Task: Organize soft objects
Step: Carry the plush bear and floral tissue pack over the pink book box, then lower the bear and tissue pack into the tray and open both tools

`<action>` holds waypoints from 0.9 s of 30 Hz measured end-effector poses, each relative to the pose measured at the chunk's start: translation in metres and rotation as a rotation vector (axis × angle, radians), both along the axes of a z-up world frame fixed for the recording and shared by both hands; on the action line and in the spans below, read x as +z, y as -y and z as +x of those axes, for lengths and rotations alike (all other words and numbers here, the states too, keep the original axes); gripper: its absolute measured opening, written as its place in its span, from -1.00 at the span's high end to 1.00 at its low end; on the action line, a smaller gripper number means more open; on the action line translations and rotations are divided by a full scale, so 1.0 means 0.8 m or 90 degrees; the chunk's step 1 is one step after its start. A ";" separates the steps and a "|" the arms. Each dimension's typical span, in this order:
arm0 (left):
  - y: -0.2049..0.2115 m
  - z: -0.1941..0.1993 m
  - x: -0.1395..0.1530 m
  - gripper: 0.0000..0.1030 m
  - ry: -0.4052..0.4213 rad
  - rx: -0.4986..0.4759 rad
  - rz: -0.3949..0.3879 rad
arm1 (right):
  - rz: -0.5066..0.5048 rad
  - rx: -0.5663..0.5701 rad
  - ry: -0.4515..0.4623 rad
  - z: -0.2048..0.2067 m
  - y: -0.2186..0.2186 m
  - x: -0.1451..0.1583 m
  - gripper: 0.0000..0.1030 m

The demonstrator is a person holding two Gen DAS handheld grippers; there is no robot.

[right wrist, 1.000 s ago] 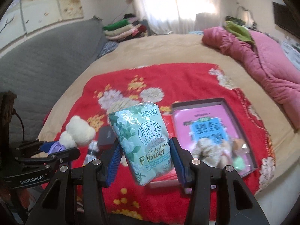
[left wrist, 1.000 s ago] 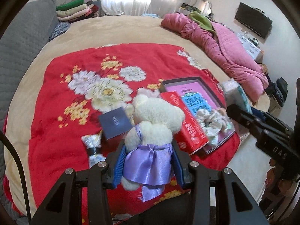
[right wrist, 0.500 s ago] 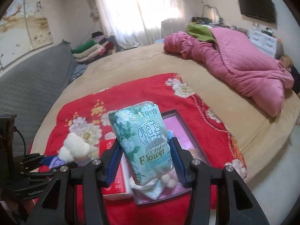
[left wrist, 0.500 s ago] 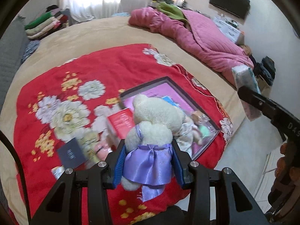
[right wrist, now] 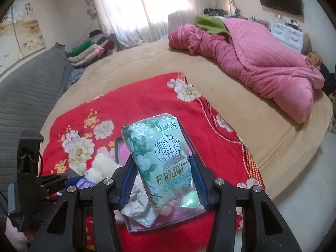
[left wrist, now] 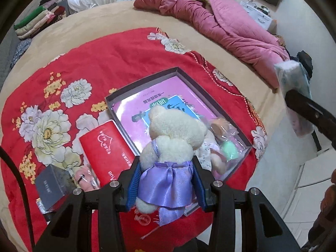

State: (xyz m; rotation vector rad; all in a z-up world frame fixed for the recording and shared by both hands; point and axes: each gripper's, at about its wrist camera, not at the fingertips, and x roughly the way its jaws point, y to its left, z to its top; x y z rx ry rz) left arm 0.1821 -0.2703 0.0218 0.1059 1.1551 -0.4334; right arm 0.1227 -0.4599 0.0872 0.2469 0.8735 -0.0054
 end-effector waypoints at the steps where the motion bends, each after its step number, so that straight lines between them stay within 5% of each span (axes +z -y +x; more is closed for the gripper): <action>1: 0.000 0.002 -0.003 0.13 0.000 0.002 0.005 | 0.004 0.000 -0.004 0.003 0.001 -0.006 -0.01; 27: 0.032 0.023 -0.073 0.11 -0.051 -0.023 0.052 | 0.027 -0.007 -0.119 0.031 0.004 -0.130 -0.02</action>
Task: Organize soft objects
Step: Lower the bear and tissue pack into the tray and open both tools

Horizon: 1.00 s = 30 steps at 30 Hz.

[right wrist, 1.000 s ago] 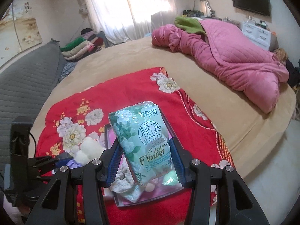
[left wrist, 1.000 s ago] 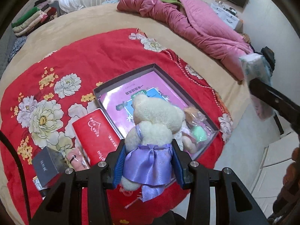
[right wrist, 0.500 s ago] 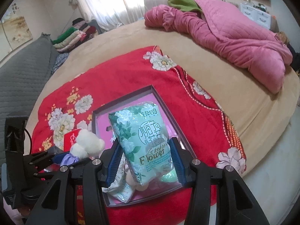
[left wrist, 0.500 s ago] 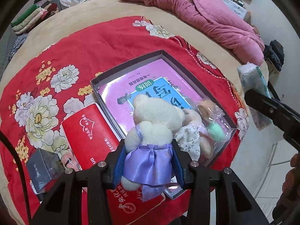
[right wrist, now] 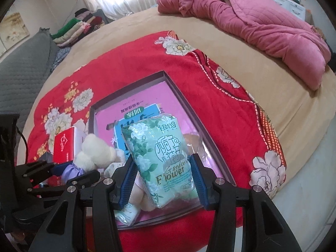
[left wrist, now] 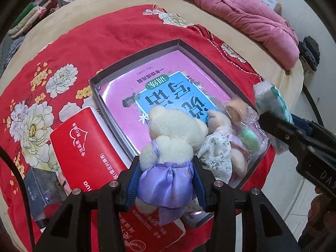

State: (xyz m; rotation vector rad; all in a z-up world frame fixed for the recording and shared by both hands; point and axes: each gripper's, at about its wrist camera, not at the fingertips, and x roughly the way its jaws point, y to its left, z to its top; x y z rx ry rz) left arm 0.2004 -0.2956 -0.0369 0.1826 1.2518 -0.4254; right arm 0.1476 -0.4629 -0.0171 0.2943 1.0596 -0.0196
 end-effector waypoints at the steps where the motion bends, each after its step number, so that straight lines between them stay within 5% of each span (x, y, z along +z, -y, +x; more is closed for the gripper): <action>1: 0.000 0.000 0.000 0.11 0.000 -0.001 0.000 | 0.000 -0.001 -0.001 0.000 0.000 -0.001 -0.02; 30: 0.011 -0.003 -0.011 0.07 -0.001 -0.037 0.026 | -0.013 0.031 -0.034 0.023 -0.020 -0.027 -0.05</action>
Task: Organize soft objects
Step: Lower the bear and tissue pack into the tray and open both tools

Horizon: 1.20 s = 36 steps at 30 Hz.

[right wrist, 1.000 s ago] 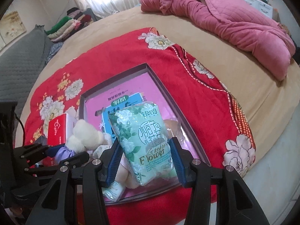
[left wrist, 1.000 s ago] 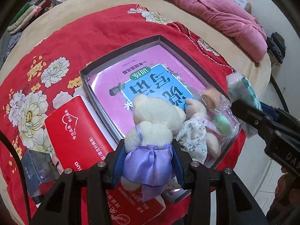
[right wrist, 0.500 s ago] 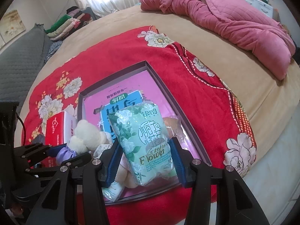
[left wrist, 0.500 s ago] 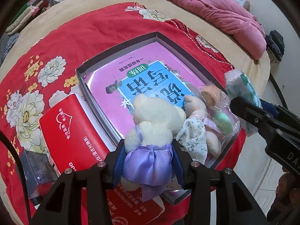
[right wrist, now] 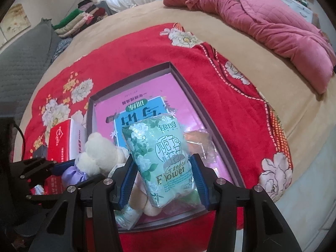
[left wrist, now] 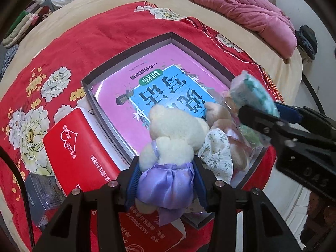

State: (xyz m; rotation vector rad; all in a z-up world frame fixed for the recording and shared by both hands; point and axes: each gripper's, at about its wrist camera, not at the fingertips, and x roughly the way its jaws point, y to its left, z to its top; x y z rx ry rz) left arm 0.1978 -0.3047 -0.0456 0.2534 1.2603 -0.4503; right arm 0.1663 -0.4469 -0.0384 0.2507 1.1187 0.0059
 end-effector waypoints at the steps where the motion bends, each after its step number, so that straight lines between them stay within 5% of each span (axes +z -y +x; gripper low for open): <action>1: 0.000 0.000 0.000 0.07 0.000 -0.001 0.001 | -0.002 0.001 -0.003 0.001 -0.001 -0.003 -0.05; 36: 0.023 0.003 -0.003 -0.02 0.016 -0.030 0.019 | 0.000 -0.026 -0.013 -0.009 0.016 -0.022 -0.37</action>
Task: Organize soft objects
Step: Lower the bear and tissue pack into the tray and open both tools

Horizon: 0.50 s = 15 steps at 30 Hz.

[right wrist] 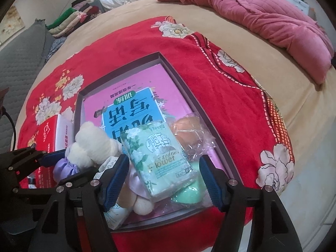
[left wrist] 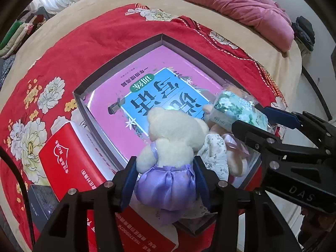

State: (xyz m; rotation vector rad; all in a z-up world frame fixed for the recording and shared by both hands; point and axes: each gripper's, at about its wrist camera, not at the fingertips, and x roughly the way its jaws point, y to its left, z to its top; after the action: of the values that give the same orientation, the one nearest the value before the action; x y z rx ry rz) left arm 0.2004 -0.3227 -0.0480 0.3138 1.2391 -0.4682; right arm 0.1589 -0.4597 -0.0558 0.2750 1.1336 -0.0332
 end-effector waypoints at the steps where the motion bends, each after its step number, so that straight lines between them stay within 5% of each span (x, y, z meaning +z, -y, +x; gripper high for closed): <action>1: 0.000 -0.001 0.001 -0.03 0.001 -0.004 -0.003 | 0.002 -0.001 0.002 -0.001 0.001 0.001 -0.37; 15: -0.006 -0.007 0.010 -0.22 -0.007 -0.012 -0.014 | 0.004 -0.016 0.013 -0.008 0.003 0.018 -0.39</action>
State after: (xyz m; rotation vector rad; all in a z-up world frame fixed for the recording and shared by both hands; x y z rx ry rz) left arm 0.1951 -0.3181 -0.0402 0.3044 1.2419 -0.5002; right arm 0.1523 -0.4618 -0.0413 0.2949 1.1102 -0.0497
